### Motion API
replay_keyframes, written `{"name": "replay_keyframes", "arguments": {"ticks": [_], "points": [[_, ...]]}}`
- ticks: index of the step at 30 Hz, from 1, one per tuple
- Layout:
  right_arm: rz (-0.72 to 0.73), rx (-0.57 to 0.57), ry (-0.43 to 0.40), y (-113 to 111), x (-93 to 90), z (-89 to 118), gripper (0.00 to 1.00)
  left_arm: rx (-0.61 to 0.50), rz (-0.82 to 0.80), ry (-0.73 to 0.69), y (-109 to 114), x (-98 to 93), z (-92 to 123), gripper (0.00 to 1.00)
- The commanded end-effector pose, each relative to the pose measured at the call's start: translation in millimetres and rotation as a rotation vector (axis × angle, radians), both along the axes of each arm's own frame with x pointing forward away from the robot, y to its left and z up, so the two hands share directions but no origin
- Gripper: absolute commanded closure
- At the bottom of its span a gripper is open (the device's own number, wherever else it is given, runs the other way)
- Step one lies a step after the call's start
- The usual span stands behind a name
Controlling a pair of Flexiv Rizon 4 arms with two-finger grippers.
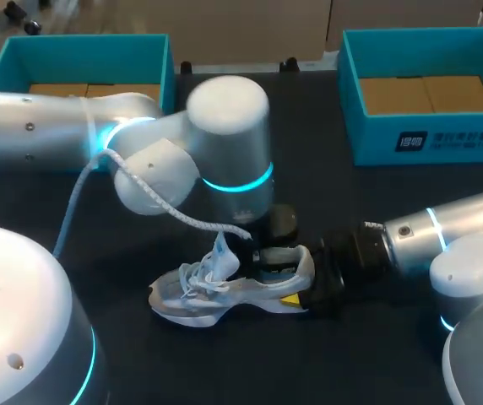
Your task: Take the shoe out of the shoebox, open the shoe tongue, remove and reinsert the insole, then place the shoe into the shoebox
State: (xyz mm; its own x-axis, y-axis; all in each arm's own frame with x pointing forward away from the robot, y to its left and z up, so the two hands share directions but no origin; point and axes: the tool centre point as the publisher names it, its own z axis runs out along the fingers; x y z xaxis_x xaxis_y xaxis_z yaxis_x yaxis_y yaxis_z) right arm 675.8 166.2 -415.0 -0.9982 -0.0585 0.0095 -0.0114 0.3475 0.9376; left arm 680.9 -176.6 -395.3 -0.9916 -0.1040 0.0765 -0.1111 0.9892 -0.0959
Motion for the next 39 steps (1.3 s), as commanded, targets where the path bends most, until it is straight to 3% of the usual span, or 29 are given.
{"name": "replay_keyframes", "arguments": {"ticks": [1,12,22,38,39], "points": [[0.001,-0.003,-0.001,3,-3.7,-2,1.0,-0.145,-0.005,0.048,17,3.8,20,1.0],[0.001,-0.003,-0.001,3,-3.7,-2,1.0,-0.28,-0.058,0.098,12,-14.9,47,1.0],[0.001,-0.003,-0.001,3,-3.7,-2,1.0,-0.398,-0.012,0.127,26,-14.6,63,1.0],[0.001,-0.003,-0.001,3,-3.7,-2,1.0,-0.364,-0.003,0.074,10,-14.5,67,1.0],[0.001,-0.003,-0.001,3,-3.7,-2,1.0,-0.361,-0.005,0.07,10,-14.4,67,0.96]]}}
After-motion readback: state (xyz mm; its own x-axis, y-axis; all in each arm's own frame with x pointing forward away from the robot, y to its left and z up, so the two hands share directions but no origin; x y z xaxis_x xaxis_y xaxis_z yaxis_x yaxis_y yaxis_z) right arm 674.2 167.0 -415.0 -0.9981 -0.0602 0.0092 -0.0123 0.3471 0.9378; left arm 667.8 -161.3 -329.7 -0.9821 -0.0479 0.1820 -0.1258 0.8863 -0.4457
